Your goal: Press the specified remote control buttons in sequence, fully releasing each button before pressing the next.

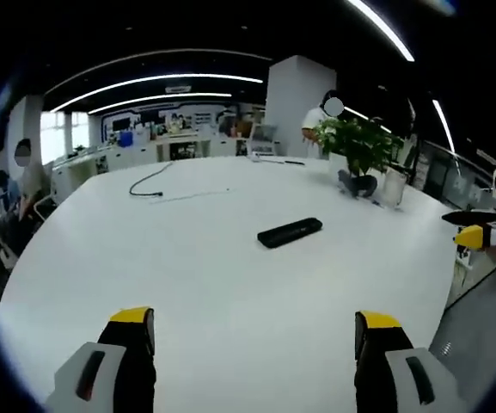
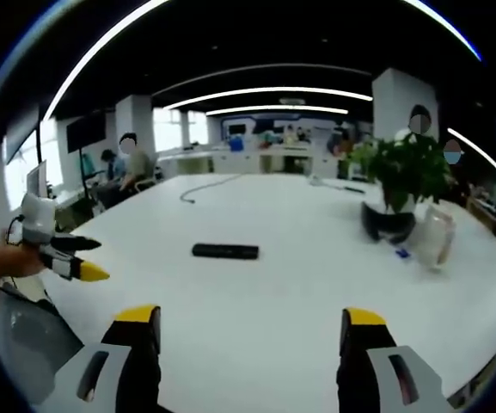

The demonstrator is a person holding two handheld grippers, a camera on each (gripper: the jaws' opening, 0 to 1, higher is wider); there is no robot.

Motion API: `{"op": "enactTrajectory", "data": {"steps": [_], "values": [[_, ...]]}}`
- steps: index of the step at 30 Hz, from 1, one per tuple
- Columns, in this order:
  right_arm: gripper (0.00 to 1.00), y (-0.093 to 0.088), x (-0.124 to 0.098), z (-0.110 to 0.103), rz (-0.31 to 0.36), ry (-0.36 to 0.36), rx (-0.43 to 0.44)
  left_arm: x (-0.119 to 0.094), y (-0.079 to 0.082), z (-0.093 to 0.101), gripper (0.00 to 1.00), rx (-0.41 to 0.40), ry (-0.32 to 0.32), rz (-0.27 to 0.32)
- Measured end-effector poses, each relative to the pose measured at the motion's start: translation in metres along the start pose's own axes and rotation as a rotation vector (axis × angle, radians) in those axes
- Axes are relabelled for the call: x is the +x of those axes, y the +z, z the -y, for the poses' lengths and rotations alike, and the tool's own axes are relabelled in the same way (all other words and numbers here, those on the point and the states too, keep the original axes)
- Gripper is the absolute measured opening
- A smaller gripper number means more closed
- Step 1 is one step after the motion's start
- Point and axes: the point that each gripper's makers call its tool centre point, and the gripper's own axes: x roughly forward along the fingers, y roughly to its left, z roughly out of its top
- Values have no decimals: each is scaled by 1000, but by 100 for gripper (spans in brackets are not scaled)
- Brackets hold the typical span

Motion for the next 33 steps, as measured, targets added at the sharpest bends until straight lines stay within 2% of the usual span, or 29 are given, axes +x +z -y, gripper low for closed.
{"op": "enactTrajectory", "data": {"steps": [5,6,9,12,16,19,21,25,28,30,31,33], "values": [[88,1,0,2,7,-13,-8,-26,6,0,100,-28,66,47],[89,1,0,2,7,-14,-9,-33,11,-1,100,-44,98,82],[91,2,0,2,14,-18,-13,-48,15,-1,100,-28,144,104],[94,3,-1,5,22,-32,-26,-63,25,-1,100,-21,197,159],[97,3,0,7,22,-48,-35,-71,22,1,100,-19,231,162],[96,2,0,7,21,-52,-36,-78,20,6,100,33,275,175],[96,2,0,8,20,-59,-32,-82,21,7,100,63,294,204],[95,3,-1,10,25,-68,-30,-83,24,4,100,70,311,227],[94,3,-2,12,24,-81,-43,-85,29,4,100,89,340,277],[94,2,-2,12,25,-80,-39,-83,29,2,100,145,372,271],[94,2,-1,12,23,-80,-36,-82,25,1,100,152,385,243],[94,3,-2,13,29,-80,-28,-82,23,-2,100,148,391,237]]}}
